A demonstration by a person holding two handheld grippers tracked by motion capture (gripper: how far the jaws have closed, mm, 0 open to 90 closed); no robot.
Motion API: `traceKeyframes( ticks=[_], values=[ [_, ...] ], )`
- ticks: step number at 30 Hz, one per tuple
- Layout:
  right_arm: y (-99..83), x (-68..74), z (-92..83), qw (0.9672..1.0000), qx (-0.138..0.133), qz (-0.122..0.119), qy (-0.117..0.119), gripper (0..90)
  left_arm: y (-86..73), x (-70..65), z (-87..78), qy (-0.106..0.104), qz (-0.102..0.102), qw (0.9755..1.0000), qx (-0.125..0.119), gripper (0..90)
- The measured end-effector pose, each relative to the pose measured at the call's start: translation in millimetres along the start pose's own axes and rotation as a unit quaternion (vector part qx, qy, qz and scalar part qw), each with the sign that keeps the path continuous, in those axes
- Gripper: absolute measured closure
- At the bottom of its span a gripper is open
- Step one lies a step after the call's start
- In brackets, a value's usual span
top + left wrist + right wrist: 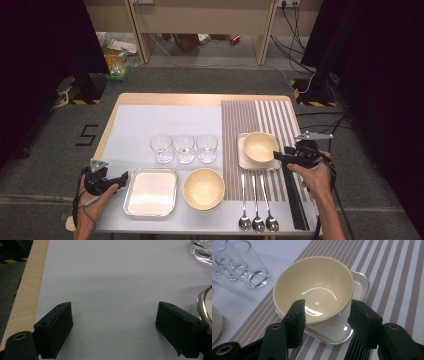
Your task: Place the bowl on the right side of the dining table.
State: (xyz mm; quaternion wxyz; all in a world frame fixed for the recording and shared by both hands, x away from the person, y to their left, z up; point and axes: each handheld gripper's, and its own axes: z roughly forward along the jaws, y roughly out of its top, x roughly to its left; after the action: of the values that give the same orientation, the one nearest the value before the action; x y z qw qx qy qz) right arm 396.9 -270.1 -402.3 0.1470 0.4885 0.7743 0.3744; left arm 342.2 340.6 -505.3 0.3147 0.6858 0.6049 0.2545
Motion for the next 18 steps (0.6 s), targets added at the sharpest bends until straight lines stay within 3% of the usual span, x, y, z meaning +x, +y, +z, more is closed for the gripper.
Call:
traceKeyframes(
  ticks=[18],
  values=[
    [-20.2, 11.7, -15.7, 0.9999, -0.008, -0.001, 0.014, 45.2, -0.1, 0.0, 0.1, 0.000, -0.001, 1.0000, -0.001, 13.4]
  ],
)
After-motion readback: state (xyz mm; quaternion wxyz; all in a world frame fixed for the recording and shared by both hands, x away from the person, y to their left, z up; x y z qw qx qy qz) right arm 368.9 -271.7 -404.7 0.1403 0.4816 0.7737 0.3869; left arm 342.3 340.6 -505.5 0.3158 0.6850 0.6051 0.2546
